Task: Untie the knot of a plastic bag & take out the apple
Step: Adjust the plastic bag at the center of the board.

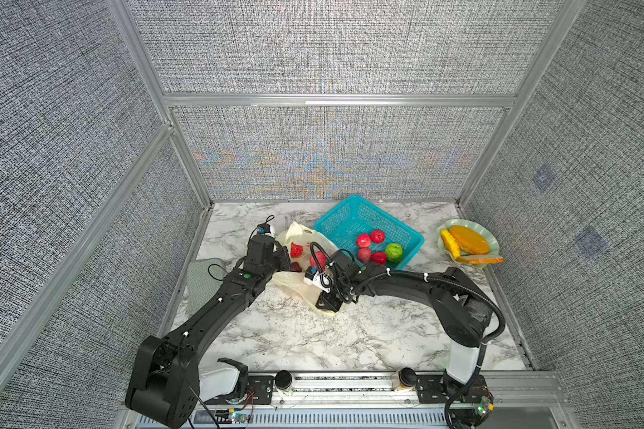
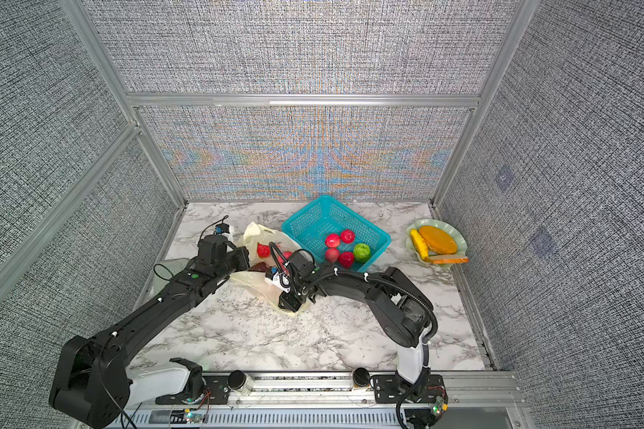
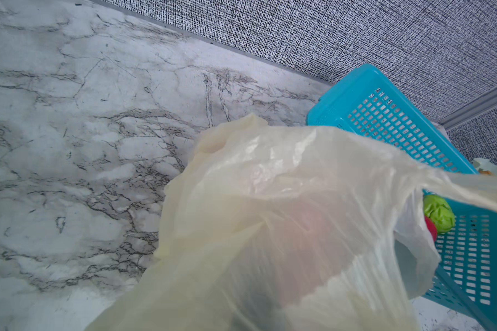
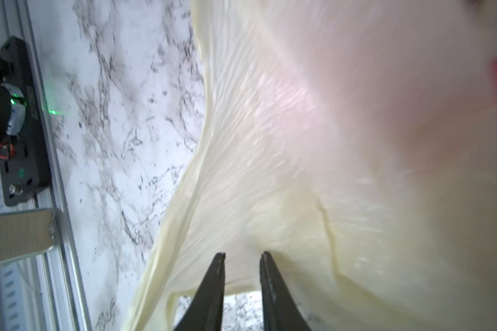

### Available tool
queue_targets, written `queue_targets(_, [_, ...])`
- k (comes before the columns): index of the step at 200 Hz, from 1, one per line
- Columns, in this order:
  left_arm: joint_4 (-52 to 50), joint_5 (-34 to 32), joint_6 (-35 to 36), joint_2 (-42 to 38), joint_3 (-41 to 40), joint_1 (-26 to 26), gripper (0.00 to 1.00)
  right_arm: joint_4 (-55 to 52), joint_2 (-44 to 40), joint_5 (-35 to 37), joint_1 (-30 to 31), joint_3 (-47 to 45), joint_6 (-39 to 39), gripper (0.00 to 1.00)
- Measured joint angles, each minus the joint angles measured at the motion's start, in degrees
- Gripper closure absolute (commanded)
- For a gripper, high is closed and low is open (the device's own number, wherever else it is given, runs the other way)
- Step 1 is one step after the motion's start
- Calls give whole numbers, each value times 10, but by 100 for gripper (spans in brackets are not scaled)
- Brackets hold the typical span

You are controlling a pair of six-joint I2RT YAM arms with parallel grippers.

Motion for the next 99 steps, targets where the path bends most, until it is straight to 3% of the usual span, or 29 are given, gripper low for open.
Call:
queue_targets(54, [4, -2, 0, 12, -7, 3, 100, -25, -36, 45, 4, -49, 14, 68])
queue_targets(99, [0, -4, 0, 10, -7, 3, 100, -26, -159, 57, 4, -14, -1, 58])
